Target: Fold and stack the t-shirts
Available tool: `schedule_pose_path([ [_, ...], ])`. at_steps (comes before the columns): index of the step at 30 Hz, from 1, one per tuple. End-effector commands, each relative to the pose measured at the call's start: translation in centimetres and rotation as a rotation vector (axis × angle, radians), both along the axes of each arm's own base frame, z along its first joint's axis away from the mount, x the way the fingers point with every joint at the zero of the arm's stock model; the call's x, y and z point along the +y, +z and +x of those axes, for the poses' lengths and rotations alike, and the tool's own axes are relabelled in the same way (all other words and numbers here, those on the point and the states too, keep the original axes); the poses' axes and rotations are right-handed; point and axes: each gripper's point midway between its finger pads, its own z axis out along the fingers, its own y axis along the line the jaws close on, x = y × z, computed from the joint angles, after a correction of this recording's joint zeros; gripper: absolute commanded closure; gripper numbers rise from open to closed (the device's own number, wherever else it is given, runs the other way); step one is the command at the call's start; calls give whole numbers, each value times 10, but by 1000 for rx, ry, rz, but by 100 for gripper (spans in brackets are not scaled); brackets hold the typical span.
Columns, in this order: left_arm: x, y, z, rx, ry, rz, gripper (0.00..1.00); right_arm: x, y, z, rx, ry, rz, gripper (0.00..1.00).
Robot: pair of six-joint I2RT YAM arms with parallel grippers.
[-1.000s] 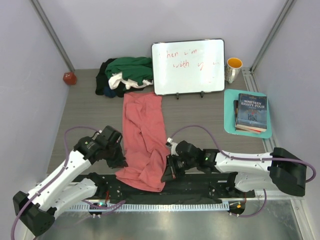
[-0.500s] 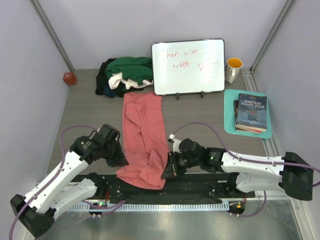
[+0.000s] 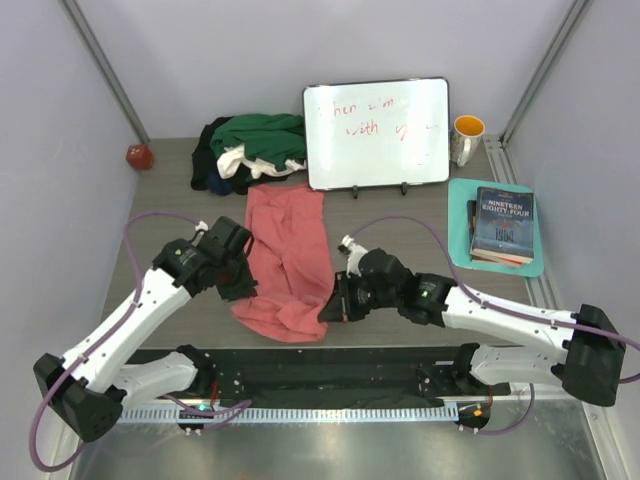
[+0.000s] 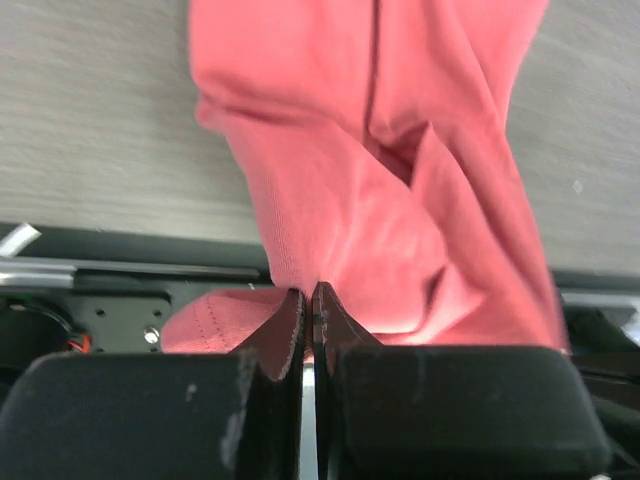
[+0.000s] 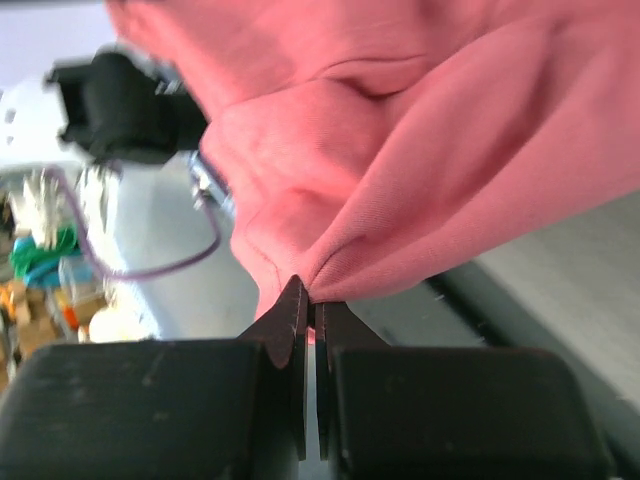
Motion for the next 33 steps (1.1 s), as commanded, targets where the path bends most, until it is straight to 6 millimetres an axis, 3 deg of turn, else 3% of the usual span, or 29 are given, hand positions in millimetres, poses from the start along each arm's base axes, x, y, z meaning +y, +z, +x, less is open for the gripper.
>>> schedule_pose_path([
  [1,12,2,29,-84,52,99,99,-16,5,49,-81,-111,-32,98],
  [5,9,0,45,-106,90,97,99,-27,2,80,-111,-172,-66,98],
  [8,7,-1,55,-110,99,118,99,-17,8,95,-142,-153,-85,98],
  [9,8,-2,57,-107,104,135,99,-14,-2,97,-126,-137,-111,99],
  [17,17,-5,75,-125,134,211,99,9,-10,110,-126,-76,-131,99],
  [22,22,-14,82,-105,159,258,100,8,-22,119,-128,-76,-165,99],
  [33,15,-42,108,-64,167,300,98,6,-41,153,-144,-97,-218,99],
])
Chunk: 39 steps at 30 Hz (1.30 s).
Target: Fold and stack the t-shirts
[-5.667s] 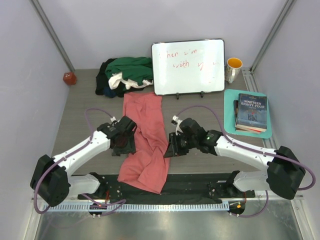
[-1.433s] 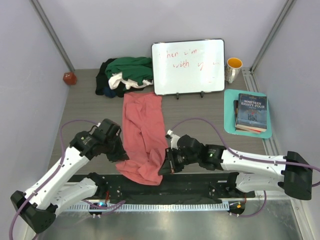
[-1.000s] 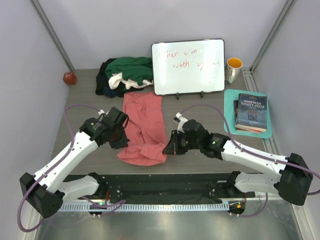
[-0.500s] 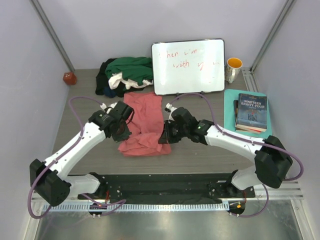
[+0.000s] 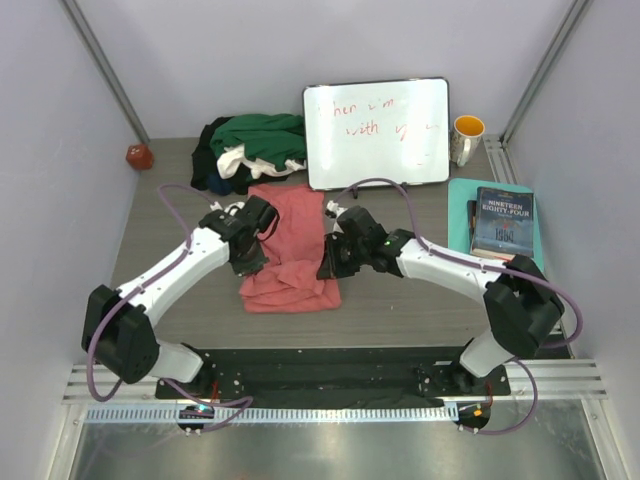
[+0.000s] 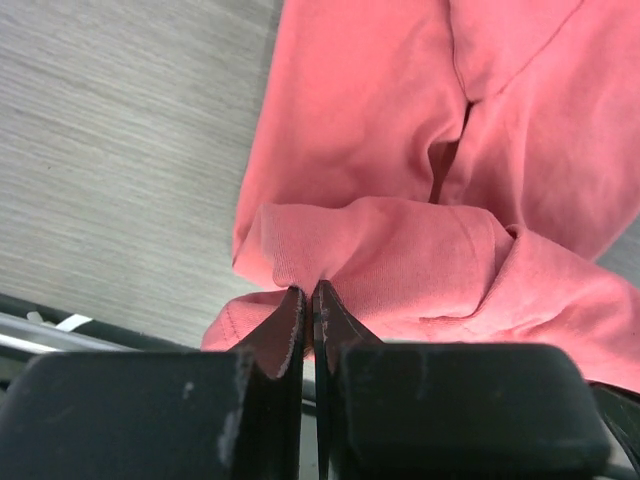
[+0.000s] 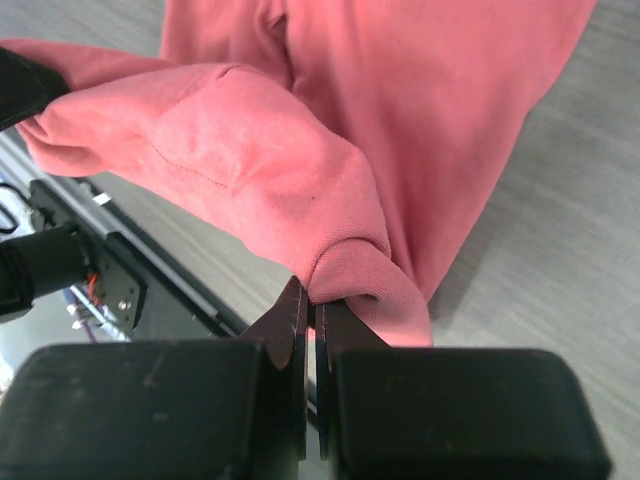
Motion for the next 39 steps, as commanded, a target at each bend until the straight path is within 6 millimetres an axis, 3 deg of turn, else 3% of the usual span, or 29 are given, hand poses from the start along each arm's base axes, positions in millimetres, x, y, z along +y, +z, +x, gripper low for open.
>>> schedule_pose_path([
  [1,-2,8,28,-76,32,9,98,9,8,25,-65,15,12,99],
  [10,5,-5,42,-63,67,75,97,19,-17,45,-31,39,15,98],
  [17,14,-16,51,-45,108,96,84,23,-16,68,-4,-6,78,75],
  [23,16,-29,60,-11,128,79,81,23,-18,83,56,-44,158,71],
  [25,17,-30,63,-8,127,80,80,25,-16,85,74,-40,190,70],
  [26,19,-30,67,-6,135,80,74,23,-15,91,82,-58,207,70],
  [29,24,-29,74,-4,145,73,74,21,-14,92,134,-64,255,69],
  [33,31,-27,85,-9,162,66,74,22,-2,114,143,-94,360,68],
  [39,35,-26,101,-9,170,58,73,30,6,129,144,-88,392,68],
])
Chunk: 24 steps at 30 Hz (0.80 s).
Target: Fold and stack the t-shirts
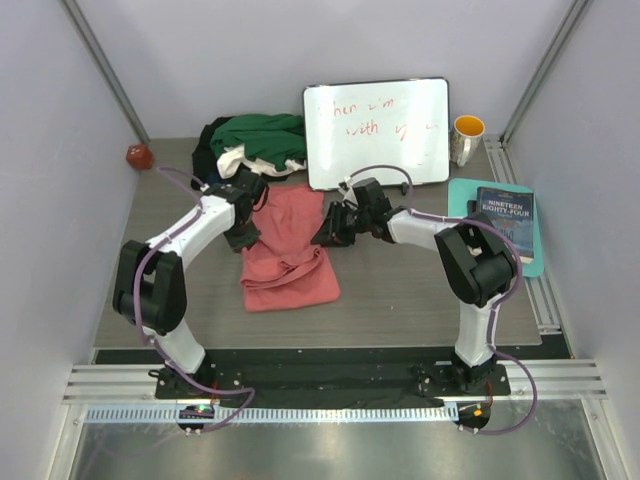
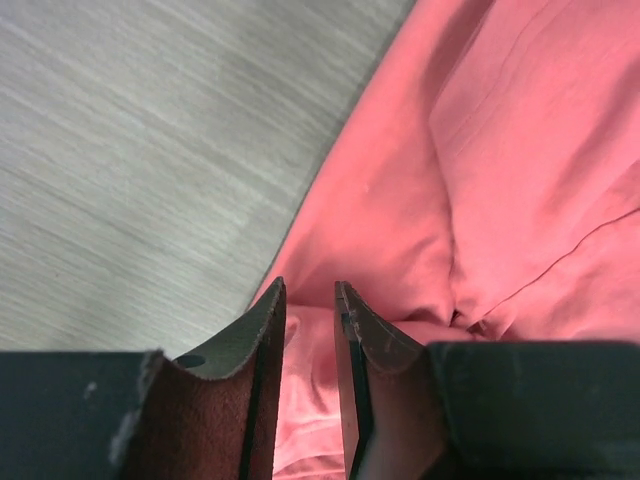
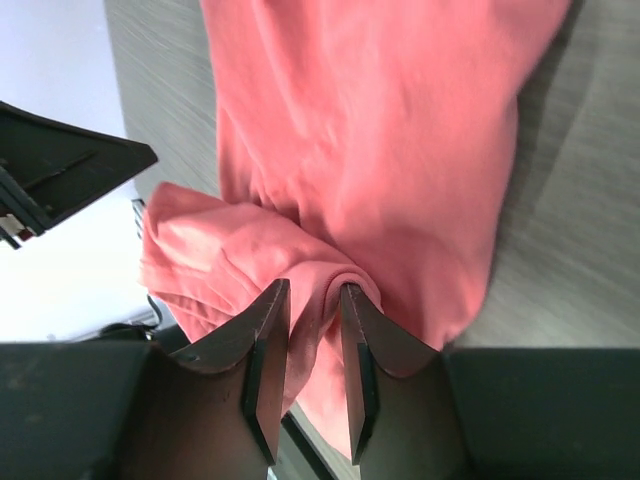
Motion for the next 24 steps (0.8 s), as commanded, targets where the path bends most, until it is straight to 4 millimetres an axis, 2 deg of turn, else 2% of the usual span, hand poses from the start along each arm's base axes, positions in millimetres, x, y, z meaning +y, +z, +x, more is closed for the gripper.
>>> schedule_pose_path([
  [1,0,7,25,-42,-4,-11,73,19,35,23,-64,12,106,68],
  [7,0,1,40,-23,-2,-13,73,22,38,35,-51,-10,123,67],
  [10,1,6,42,-24,-6,-6,73,23,39,33,-28,-5,131,67],
  [13,5,27,37,-70,-10,-8,73,16,40,31,-33,-18,105,66],
  [14,5,47,35,-123,-16,-26,73,14,38,31,-28,-22,93,66],
  [16,-1,61,30,-165,-39,-78,72,11,33,34,-18,-37,83,66],
  [19,-19,97,18,-280,-135,-214,72,8,21,37,22,-64,71,66],
  [21,-23,109,10,-321,-191,-243,73,8,15,38,48,-81,65,66],
  [24,-29,102,-4,-261,-259,-256,78,8,5,40,75,-102,57,66],
])
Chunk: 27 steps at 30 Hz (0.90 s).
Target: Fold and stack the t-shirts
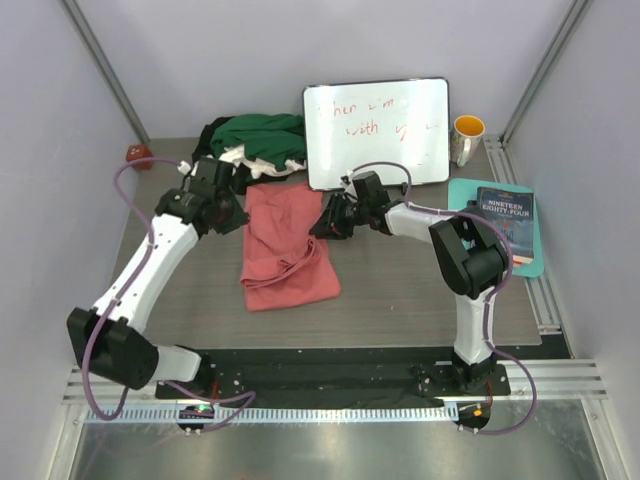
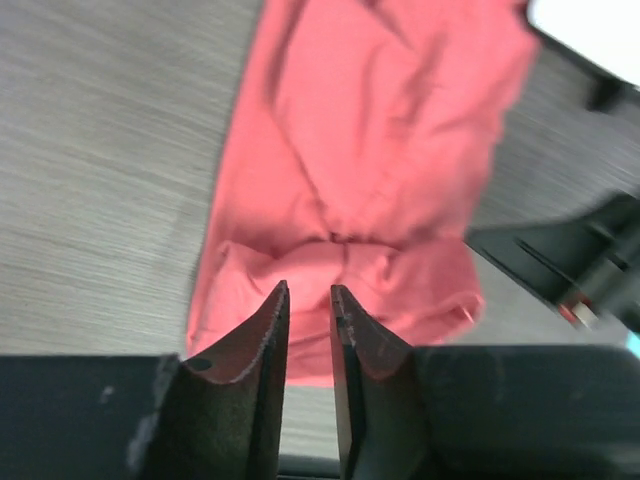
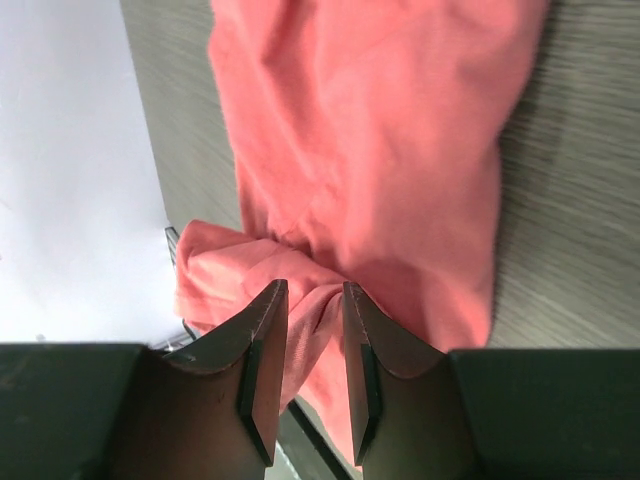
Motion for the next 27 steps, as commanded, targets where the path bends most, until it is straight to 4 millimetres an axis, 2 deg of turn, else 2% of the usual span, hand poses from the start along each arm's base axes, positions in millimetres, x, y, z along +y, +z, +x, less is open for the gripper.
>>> schedule_pose_path([
  [1,-21,-10,-15,52,-168,-41,79,3,-4,13,29,-46,7,66],
  [3,-26,-26,-25,106,-217,-30,80,4,-5,15,32,-48,11,66],
  [6,-47,-37,-42,134,-299,-4,77,4,-7,16,30,-51,7,66],
  [12,-74,-38,-72,129,-422,46,73,4,-13,20,39,-62,-1,66],
  [15,-79,-40,-89,131,-464,81,73,5,-17,22,47,-64,-3,66],
  [19,-81,-43,-102,136,-482,69,71,5,-22,22,55,-64,-8,66],
  [23,-85,-60,-113,181,-519,68,71,5,-25,22,59,-62,-11,66],
  [27,-99,-67,-125,197,-572,101,71,5,-27,22,62,-65,-13,66],
])
